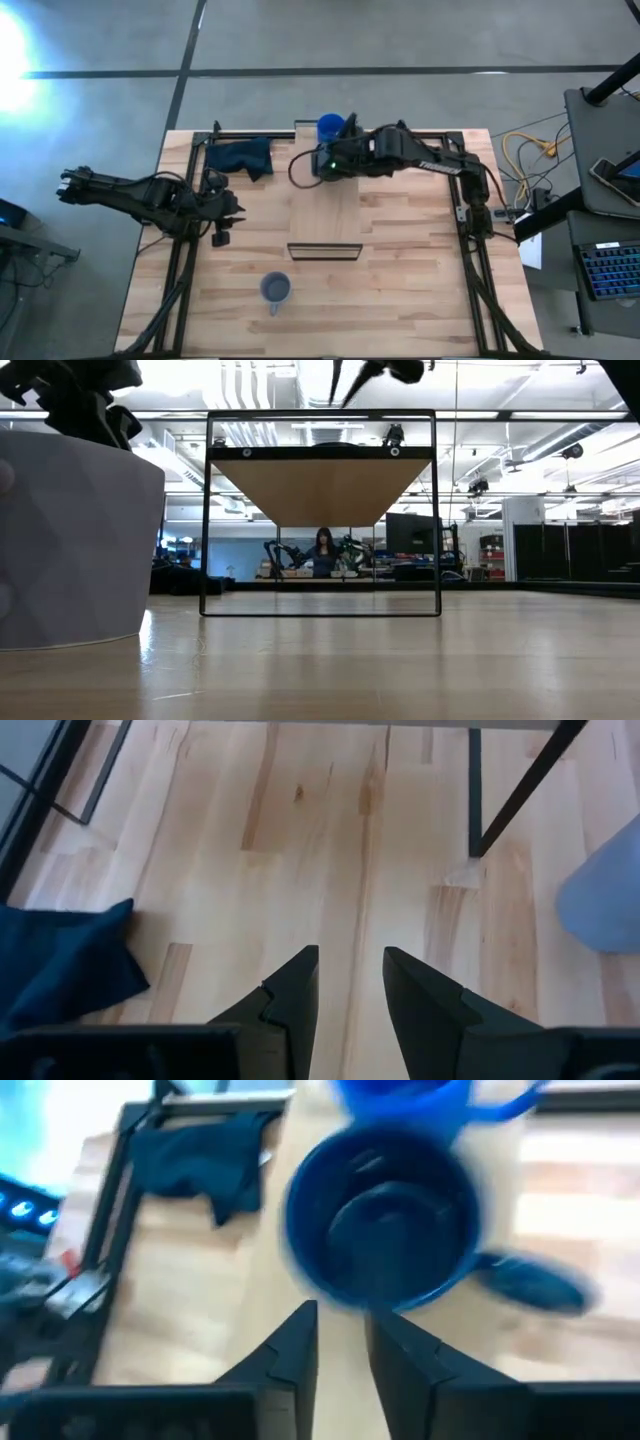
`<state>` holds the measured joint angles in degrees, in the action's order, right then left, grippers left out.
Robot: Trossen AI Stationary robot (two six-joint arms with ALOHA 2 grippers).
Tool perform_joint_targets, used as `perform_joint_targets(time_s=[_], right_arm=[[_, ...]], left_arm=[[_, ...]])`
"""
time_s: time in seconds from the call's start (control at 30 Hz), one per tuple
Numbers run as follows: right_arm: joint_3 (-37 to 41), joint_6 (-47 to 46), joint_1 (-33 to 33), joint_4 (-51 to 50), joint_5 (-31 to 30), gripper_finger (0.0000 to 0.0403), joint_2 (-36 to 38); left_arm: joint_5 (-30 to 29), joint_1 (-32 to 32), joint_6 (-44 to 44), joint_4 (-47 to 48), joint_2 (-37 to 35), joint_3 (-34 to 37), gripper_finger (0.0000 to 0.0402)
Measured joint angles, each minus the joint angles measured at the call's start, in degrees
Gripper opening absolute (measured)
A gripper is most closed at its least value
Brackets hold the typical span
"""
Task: Stack small to large cups/mugs on shelf
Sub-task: Put the purple mug on the shelf
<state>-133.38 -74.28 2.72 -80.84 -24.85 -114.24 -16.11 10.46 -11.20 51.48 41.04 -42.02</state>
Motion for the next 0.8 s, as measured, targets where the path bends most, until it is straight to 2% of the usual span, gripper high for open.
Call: perform_joint_targets(time_s=[0.1, 0.3, 0.47, 0.8], right_arm=[[-1.6, 1.4, 2.7, -3.1, -0.8, 0.0103, 0.1], [-1.6, 8.3, 9.9, -2.9, -0.6, 0.0151, 1.4], [-1.5, 13.0, 15.9, -2.2, 4.7, 0.0178, 1.4], [-1.4, 20.3, 21.7, 1.3, 8.1, 0.0177, -3.3]], left_arm=[[0.8, 0.0, -1.8, 0.0, 0.1, 0.0, 0.01], [1.1, 0.0, -4.4, 0.0, -0.2, -0.1, 0.01], [1.1, 0.0, -6.8, 0.0, -0.4, 0.0, 0.01], [1.1, 0.0, -8.1, -0.5, -0.2, 0.0, 0.01]])
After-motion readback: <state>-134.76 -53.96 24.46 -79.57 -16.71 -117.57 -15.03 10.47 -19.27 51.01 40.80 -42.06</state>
